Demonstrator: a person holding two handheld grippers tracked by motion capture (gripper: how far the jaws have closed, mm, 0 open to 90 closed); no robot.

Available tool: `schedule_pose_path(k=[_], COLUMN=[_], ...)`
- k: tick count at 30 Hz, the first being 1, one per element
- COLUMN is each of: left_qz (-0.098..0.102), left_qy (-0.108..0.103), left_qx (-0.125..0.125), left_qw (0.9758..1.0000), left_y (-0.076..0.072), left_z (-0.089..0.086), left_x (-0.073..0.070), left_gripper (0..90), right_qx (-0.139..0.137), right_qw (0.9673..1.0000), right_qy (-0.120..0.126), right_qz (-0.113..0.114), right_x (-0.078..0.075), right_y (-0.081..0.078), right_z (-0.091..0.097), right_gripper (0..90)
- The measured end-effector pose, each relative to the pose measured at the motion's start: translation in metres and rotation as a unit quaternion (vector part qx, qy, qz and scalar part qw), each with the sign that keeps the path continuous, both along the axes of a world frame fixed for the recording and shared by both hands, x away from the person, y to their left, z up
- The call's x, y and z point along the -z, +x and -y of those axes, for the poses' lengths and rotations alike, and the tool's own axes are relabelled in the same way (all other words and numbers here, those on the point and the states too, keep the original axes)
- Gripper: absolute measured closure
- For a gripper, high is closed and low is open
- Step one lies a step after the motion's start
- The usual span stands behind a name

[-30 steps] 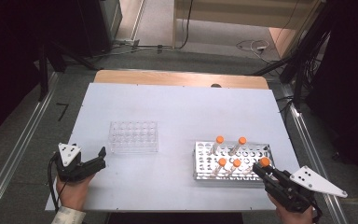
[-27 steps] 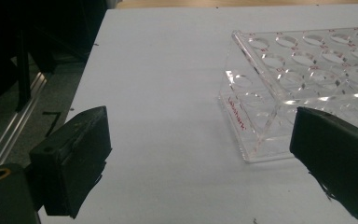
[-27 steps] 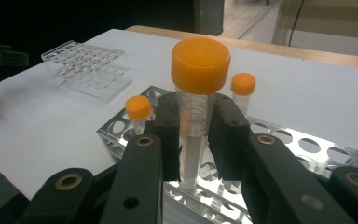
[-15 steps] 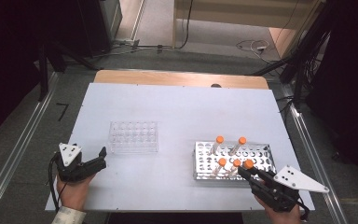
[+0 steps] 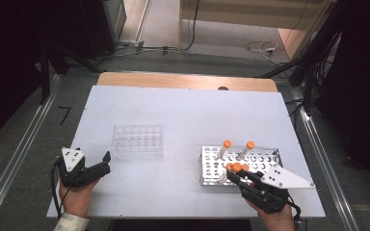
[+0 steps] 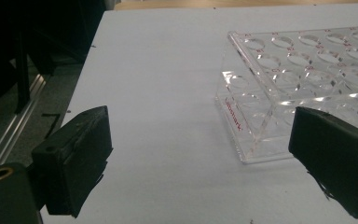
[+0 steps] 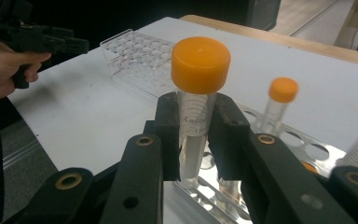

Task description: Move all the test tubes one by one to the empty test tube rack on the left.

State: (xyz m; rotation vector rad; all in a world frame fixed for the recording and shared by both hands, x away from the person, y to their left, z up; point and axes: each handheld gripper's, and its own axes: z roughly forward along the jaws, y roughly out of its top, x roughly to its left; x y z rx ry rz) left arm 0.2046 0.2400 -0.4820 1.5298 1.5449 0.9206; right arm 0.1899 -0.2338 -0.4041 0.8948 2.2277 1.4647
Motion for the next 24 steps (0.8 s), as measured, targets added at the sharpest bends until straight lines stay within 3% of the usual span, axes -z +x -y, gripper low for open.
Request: schedule_pose_path(k=[12,24], left_qz=[0.006,0.011], left_qy=[0.002,-0.017], left_qx=[0.008,0.030], left_qw=[1.0000,0.9994], left_y=[-0.001,-0.004], left_z=[0.005,0.012], left_x=[-0.002,-0.005], left_gripper=[5.7,5.8], right_qx=[-0.036,-0.039], right_qw=[0.9992,0.9987], right_qy=[-0.018,-0.029], right_qz=[-0.005,-0.017], right_x=[0.004,0.009], right_y=[0.011,0.021], right_z=[-0.042,-0.075], right_gripper=[72.6,72.6])
